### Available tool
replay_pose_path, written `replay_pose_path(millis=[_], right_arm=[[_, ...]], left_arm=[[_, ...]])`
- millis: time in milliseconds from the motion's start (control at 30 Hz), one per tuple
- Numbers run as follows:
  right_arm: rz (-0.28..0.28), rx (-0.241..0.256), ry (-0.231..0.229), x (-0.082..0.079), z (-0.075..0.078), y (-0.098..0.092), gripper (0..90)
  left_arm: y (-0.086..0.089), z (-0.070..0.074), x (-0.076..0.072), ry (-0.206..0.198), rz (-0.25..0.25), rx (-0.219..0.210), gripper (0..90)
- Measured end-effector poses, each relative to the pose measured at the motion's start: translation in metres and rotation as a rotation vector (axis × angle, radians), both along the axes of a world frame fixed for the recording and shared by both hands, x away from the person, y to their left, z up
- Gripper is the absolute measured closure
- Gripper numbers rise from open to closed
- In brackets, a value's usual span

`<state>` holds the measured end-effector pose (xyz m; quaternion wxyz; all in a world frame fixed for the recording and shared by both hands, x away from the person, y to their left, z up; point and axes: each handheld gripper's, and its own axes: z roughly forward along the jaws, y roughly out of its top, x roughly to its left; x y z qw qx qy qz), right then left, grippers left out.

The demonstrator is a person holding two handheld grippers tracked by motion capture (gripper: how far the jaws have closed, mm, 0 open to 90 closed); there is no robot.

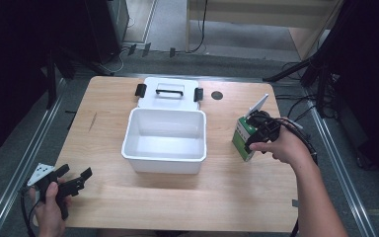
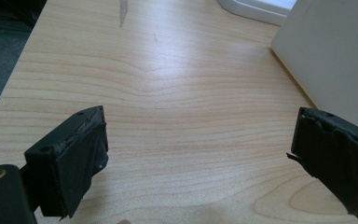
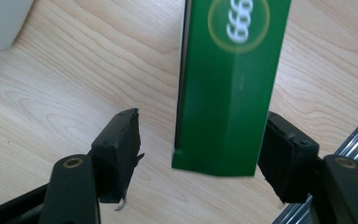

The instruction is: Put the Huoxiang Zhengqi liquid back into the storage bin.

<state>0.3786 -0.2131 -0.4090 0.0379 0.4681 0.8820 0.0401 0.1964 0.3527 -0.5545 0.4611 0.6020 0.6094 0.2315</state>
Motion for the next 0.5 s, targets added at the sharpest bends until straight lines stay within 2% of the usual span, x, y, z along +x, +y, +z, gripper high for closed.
replay_pose_path(millis=[67, 200, 467, 500], right_arm=[[0.002, -0.003, 0.003, 0.002, 0.0, 0.001, 35.2], [-0.009, -0.014, -0.033, 0.009, 0.003, 0.006, 37.9], [-0.03, -0.03, -0.057, 0.022, 0.007, 0.013, 39.9], [-0.04, -0.027, -0.068, 0.026, 0.008, 0.015, 42.4]], left_arm=[[0.0, 0.0, 0.0, 0.0, 0.0, 0.0, 4.5], [0.0, 0.0, 0.0, 0.0, 0.0, 0.0, 4.5], [0.0, 0.0, 0.0, 0.002, -0.003, 0.0, 4.5], [0.0, 0.0, 0.0, 0.002, -0.004, 0.0, 4.5]])
